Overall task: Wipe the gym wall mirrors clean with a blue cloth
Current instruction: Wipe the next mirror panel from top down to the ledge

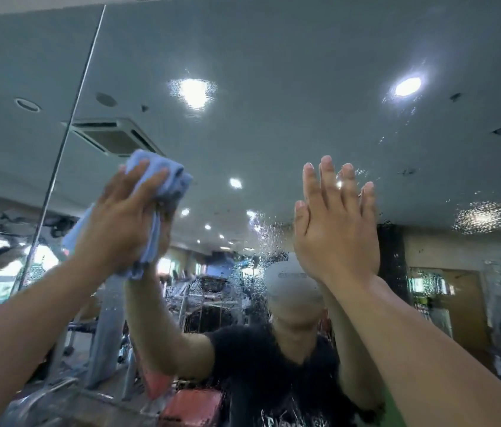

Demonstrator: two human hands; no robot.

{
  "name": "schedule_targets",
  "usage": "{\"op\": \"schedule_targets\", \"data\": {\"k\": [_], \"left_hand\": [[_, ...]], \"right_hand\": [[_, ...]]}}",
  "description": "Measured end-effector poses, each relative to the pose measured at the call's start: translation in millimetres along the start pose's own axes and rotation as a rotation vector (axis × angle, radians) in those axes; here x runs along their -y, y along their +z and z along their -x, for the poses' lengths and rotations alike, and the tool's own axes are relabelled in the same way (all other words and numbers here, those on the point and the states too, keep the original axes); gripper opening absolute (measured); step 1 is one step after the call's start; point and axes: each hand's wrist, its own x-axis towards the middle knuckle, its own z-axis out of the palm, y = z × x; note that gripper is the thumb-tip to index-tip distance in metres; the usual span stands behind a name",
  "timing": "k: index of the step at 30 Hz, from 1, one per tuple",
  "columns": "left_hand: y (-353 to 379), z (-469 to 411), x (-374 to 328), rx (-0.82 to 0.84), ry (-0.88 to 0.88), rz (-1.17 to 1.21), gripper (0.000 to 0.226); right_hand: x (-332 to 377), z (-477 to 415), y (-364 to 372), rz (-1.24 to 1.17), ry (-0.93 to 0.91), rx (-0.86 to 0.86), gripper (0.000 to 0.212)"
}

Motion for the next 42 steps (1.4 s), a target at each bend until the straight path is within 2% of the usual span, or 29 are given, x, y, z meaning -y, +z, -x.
{"op": "schedule_targets", "data": {"k": [2, 5, 6, 10, 14, 17, 18, 20, 24, 27, 29, 30, 33, 37, 40, 42], "left_hand": [[5.2, -37.7, 7.2, -0.007, -0.164, -0.047, 0.054], [13.1, -107.2, -14.0, -0.021, -0.301, 0.032, 0.069], [15.3, -123.7, -31.9, -0.007, -0.271, 0.039, 0.071], [30.8, -120.3, -107.3, 0.026, 0.119, 0.063, 0.058], [34.7, -49.3, -109.3, 0.067, 0.164, 0.033, 0.055], [21.4, 4.7, -73.8, 0.099, 0.236, 0.007, 0.062], [16.2, 14.8, -57.7, 0.124, 0.215, 0.004, 0.065], [6.6, 18.0, -29.9, 0.161, 0.052, 0.044, 0.061], [4.3, -32.8, 5.6, 0.012, -0.236, 0.058, 0.05], [11.4, -90.6, -1.6, -0.06, -0.362, 0.059, 0.054], [19.2, -125.8, -30.9, -0.036, -0.419, 0.057, 0.052], [23.7, -139.4, -47.9, -0.03, -0.388, 0.051, 0.054], [33.3, -154.2, -98.6, -0.029, -0.117, 0.043, 0.061], [40.6, -109.9, -128.5, 0.05, 0.089, 0.024, 0.054], [33.0, -50.9, -108.9, 0.062, 0.222, 0.044, 0.053], [25.1, -13.9, -72.5, 0.085, 0.21, 0.021, 0.055]], "right_hand": [[0.8, -0.1, 0.5, 0.004, 0.001, -0.003, 0.064], [0.7, -0.8, 2.3, 0.013, -0.002, -0.026, 0.063], [0.5, -0.5, 2.8, 0.017, -0.005, -0.035, 0.063], [-2.5, 0.1, 4.1, 0.009, -0.018, -0.059, 0.062], [-2.8, -0.4, 2.8, -0.02, -0.019, -0.035, 0.062], [-3.4, 0.6, 2.2, -0.013, -0.023, -0.023, 0.063], [-3.6, 0.7, 2.1, -0.009, -0.023, -0.024, 0.063], [-2.9, 0.8, 2.1, 0.004, -0.017, -0.04, 0.063], [0.4, 0.0, 2.0, 0.012, -0.008, -0.059, 0.063], [1.4, 0.5, 3.3, 0.018, -0.011, -0.077, 0.062], [1.6, 0.9, 3.5, 0.02, -0.014, -0.083, 0.062], [1.2, 0.8, 3.8, 0.021, -0.014, -0.083, 0.062], [-1.0, 0.9, 3.9, 0.018, -0.015, -0.08, 0.062], [-3.5, -0.3, 4.5, -0.001, -0.028, -0.063, 0.062], [-4.3, 0.1, 4.8, -0.008, -0.026, -0.059, 0.062], [-4.3, 0.9, 4.3, -0.005, -0.017, -0.06, 0.062]]}}
